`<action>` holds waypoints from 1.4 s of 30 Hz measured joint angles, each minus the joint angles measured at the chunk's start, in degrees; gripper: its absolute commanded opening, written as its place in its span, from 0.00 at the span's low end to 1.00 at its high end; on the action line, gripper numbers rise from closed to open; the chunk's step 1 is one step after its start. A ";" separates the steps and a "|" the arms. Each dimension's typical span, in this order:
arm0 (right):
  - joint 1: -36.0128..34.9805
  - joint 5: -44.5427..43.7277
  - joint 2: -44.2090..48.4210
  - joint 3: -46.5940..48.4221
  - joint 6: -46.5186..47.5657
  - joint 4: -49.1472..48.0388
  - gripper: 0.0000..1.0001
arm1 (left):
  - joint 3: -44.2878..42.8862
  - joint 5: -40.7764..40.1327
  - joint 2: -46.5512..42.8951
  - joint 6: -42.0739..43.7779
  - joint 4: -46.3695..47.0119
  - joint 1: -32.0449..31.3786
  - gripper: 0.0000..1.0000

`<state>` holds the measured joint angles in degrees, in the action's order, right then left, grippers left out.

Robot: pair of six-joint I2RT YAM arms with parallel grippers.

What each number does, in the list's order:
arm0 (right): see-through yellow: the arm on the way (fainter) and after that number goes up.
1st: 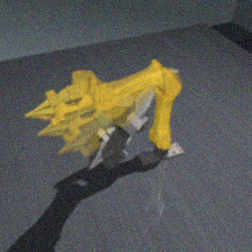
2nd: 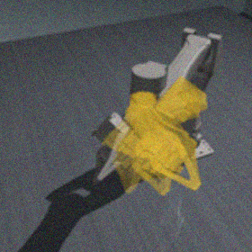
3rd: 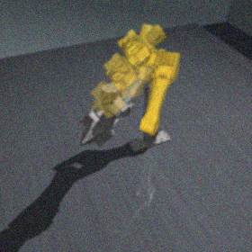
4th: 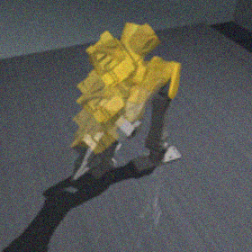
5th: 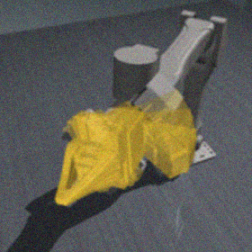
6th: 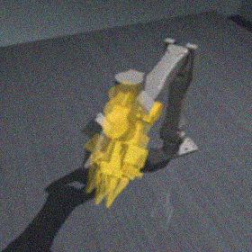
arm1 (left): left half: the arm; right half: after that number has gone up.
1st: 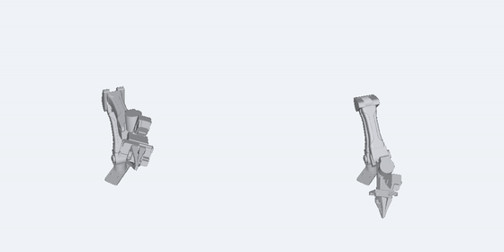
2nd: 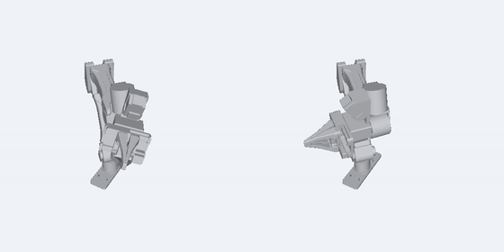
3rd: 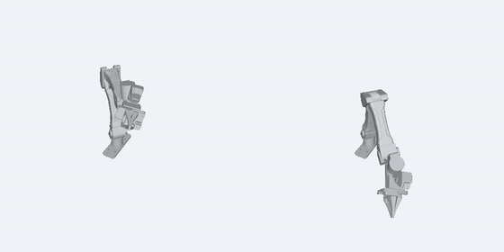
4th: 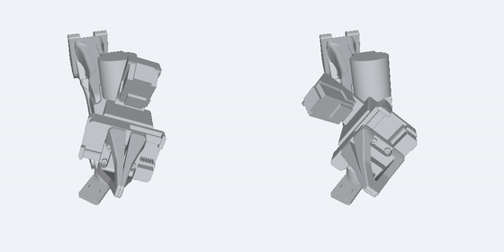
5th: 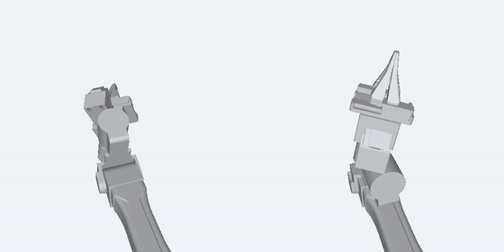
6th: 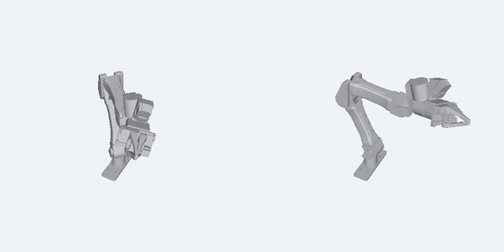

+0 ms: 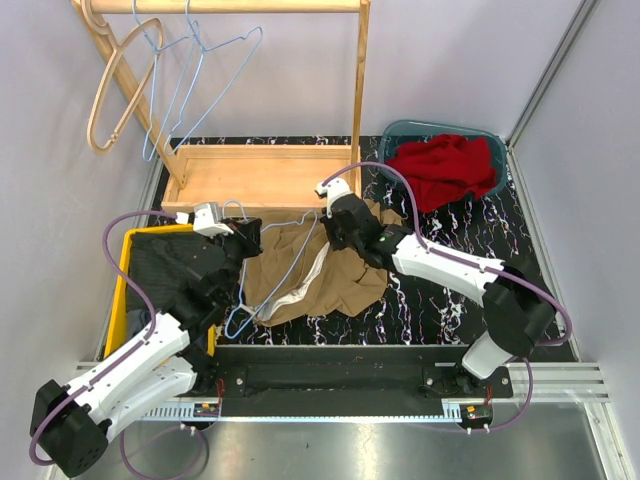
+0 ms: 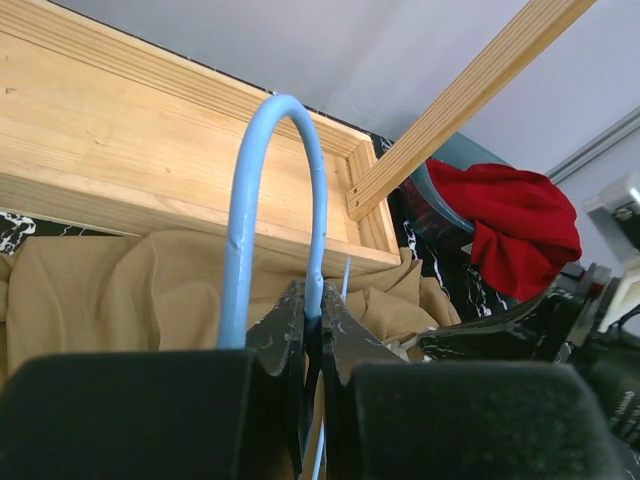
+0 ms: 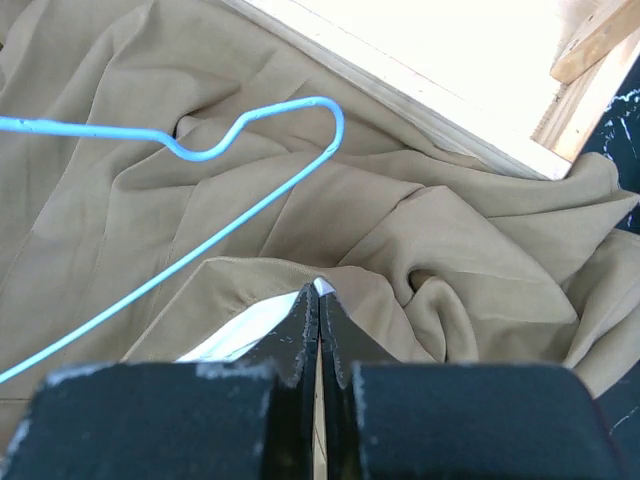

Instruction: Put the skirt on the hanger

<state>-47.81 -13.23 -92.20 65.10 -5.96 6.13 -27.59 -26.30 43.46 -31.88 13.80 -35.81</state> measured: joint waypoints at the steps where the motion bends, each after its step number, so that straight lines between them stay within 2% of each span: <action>1: 0.13 0.33 0.35 0.02 -0.02 0.26 0.00 | 0.00 0.15 -0.02 0.17 -0.11 0.00 0.00; 8: 2.99 0.92 0.55 0.00 -1.95 3.04 0.00 | 0.39 3.32 -3.45 2.16 -0.13 0.00 0.00; 15: 6.95 3.72 0.55 -0.15 -4.94 3.61 0.00 | 3.87 11.61 -11.30 4.46 0.50 0.00 0.00; 23: 7.13 6.67 0.55 -0.87 -6.34 3.61 0.00 | 5.25 20.83 -10.95 6.23 0.85 0.00 0.00; 42: 7.56 10.38 2.34 -1.70 -7.69 3.74 0.00 | 5.92 25.03 -8.98 8.17 1.31 0.00 0.00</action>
<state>-40.25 -2.85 -89.86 63.40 -13.65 9.87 -21.67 -1.28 34.48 -23.70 15.11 -35.81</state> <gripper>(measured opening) 0.006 0.060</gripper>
